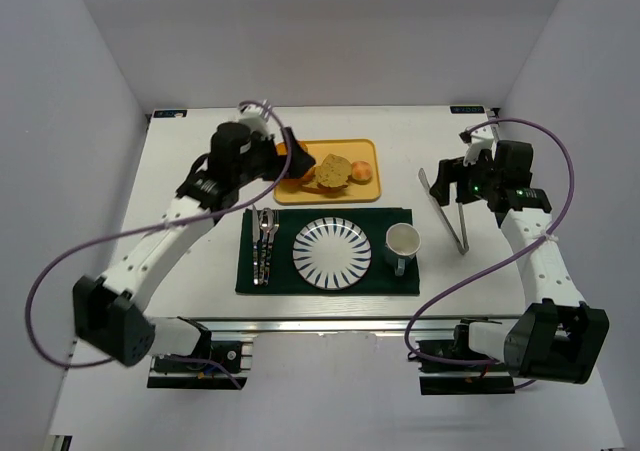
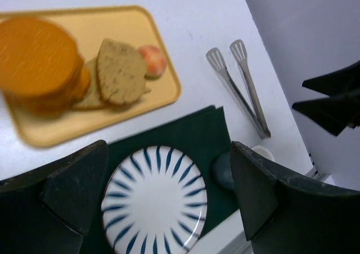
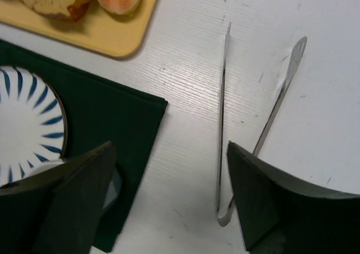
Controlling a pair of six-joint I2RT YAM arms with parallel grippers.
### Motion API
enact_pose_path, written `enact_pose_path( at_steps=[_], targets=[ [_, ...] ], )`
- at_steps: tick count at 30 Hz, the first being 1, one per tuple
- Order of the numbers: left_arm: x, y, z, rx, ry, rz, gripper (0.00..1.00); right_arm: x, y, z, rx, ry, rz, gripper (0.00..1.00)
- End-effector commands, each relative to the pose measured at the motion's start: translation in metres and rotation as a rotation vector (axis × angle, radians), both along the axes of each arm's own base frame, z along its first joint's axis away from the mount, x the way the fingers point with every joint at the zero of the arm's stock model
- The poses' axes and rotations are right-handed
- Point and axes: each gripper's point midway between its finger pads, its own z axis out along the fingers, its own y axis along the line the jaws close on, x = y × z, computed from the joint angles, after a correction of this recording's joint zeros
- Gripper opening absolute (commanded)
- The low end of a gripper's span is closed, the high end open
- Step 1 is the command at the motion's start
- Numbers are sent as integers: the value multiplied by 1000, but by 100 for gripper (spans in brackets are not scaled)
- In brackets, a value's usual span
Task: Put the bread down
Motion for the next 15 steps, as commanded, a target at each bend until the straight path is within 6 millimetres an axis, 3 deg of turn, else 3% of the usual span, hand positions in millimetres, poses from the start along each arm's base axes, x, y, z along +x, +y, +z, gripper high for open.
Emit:
enact_pose_path(
  at_steps=[1,2,3,4,5,6,7,8,9,10,11,13,15],
  targets=[
    [-28,36,-6,-20,16,69,97,-3,2,12,-77,-62,163,80],
    [-39,45,-25,-6,54,84,94,-3,-1,7,-111,-62,176,68],
    [-52,53,-17,-19,31,92,77,-3,-5,-1,-129,-54,170,48],
    [-60,61,-32,-8,60,116,62,2,-14,-8,-156,-38,129,3],
    [-69,66,-38,0,80,131,24,3,-21,-13,-164,-17,98,0],
    [-75,71,-41,-1,86,144,10,4,-26,-19,-172,-2,81,0],
    [-83,76,-36,-15,75,161,3,4,-32,-28,-183,20,63,0],
    [-88,81,-40,-9,81,176,2,4,-36,-34,-191,36,55,13],
    [-95,88,-53,9,109,198,3,3,-38,-40,-201,53,57,38],
    [-102,93,-49,-10,100,218,23,1,-45,-55,-232,98,41,83],
    [-106,97,-52,-13,105,235,41,-1,-48,-62,-244,127,36,89],
    [-116,105,-67,-10,135,269,74,-4,-56,-75,-276,167,32,89],
    [-123,115,-67,-16,117,309,81,-5,-61,-85,-296,171,26,89]
  ],
)
